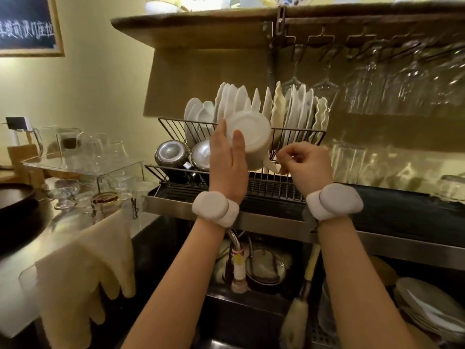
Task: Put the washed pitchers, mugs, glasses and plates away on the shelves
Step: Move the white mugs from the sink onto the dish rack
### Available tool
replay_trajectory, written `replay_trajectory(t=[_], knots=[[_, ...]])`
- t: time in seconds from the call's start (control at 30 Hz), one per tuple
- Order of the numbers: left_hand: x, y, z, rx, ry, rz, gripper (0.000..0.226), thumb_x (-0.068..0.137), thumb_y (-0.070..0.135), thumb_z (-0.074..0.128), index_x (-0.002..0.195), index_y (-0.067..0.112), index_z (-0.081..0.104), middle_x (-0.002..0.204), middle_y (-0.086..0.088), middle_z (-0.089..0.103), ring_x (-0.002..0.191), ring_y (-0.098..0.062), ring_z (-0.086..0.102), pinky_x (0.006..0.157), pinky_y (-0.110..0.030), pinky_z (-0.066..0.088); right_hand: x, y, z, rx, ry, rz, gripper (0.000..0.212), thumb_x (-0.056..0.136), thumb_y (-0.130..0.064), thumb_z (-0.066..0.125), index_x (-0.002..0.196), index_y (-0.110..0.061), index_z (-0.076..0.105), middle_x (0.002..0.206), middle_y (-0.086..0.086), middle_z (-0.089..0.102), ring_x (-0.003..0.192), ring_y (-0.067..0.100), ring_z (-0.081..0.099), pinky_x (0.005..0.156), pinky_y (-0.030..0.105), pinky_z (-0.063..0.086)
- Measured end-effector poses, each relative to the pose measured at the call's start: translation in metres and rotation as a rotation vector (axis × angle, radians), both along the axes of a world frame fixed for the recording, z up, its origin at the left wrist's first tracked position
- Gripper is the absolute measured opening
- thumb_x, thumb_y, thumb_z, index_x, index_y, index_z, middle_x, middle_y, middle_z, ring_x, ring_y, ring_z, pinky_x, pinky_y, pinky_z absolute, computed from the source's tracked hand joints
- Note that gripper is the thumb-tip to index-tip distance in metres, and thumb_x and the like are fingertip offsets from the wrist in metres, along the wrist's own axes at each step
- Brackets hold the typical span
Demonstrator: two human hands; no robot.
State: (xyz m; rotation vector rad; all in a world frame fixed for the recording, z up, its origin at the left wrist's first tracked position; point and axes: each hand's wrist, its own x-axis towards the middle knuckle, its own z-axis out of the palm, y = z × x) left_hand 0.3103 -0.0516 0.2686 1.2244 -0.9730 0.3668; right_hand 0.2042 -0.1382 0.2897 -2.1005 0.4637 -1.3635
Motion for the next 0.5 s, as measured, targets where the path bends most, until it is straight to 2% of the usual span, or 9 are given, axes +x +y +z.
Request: replay_trajectory(t=[0.07, 0.13, 0.2, 0.27, 0.4, 0.43, 0.5], knots=[[0.009, -0.001, -0.003, 0.006, 0.005, 0.027, 0.054, 0.097, 0.042, 0.025, 0.141, 0.012, 0.030, 0.139, -0.006, 0.043, 0.125, -0.012, 0.042, 0.100, -0.007, 0.034, 0.004, -0.005, -0.002, -0.021, 0.021, -0.036, 0.013, 0.083, -0.008, 0.064, 0.073, -0.016, 0.067, 0.074, 0.005, 0.064, 0.068, 0.023, 0.063, 0.072, 0.036, 0.055], [0.018, -0.004, -0.005, 0.002, 0.017, 0.042, 0.053, 0.097, 0.043, 0.025, 0.139, 0.011, 0.034, 0.131, -0.003, 0.049, 0.114, -0.006, 0.046, 0.088, 0.003, 0.032, 0.008, -0.011, -0.005, -0.041, 0.044, -0.076, 0.009, 0.082, -0.012, 0.065, 0.075, -0.016, 0.069, 0.075, 0.004, 0.065, 0.073, 0.022, 0.064, 0.075, 0.036, 0.054], [0.020, -0.004, -0.006, -0.021, 0.046, 0.047, 0.053, 0.096, 0.044, 0.025, 0.137, 0.012, 0.035, 0.118, 0.008, 0.051, 0.097, 0.009, 0.049, 0.078, 0.008, 0.032, 0.010, -0.014, -0.009, -0.052, 0.066, -0.105, 0.007, 0.082, -0.015, 0.066, 0.077, -0.016, 0.072, 0.075, 0.000, 0.064, 0.075, 0.020, 0.062, 0.075, 0.033, 0.051], [0.023, -0.006, -0.008, -0.036, 0.073, 0.055, 0.051, 0.095, 0.046, 0.027, 0.135, 0.015, 0.033, 0.109, 0.014, 0.047, 0.090, 0.022, 0.046, 0.072, 0.006, 0.034, 0.013, -0.018, -0.012, -0.065, 0.074, -0.132, 0.007, 0.081, -0.016, 0.067, 0.079, -0.014, 0.074, 0.075, -0.003, 0.062, 0.074, 0.016, 0.058, 0.072, 0.028, 0.045], [0.029, -0.012, -0.013, -0.021, 0.118, 0.095, 0.044, 0.096, 0.046, 0.029, 0.134, 0.023, 0.031, 0.133, -0.006, 0.034, 0.092, 0.023, 0.035, 0.078, -0.004, 0.027, 0.017, -0.022, -0.014, -0.067, 0.088, -0.169, 0.008, 0.080, -0.016, 0.068, 0.079, -0.013, 0.076, 0.074, -0.002, 0.062, 0.078, 0.015, 0.058, 0.075, 0.025, 0.042], [0.031, -0.014, -0.013, -0.015, 0.119, 0.106, 0.044, 0.097, 0.045, 0.029, 0.134, 0.022, 0.032, 0.135, -0.008, 0.031, 0.093, 0.024, 0.034, 0.079, -0.004, 0.028, 0.017, -0.023, -0.015, -0.072, 0.098, -0.180, 0.008, 0.080, -0.016, 0.069, 0.078, -0.013, 0.076, 0.073, -0.002, 0.062, 0.078, 0.014, 0.058, 0.075, 0.025, 0.042], [0.032, -0.018, -0.014, -0.002, 0.106, 0.126, 0.044, 0.098, 0.041, 0.031, 0.135, 0.018, 0.032, 0.137, -0.013, 0.030, 0.093, 0.032, 0.032, 0.076, 0.005, 0.028, 0.018, -0.025, -0.017, -0.086, 0.123, -0.202, 0.010, 0.080, -0.018, 0.069, 0.078, -0.012, 0.076, 0.071, -0.003, 0.062, 0.077, 0.014, 0.057, 0.075, 0.025, 0.042]])
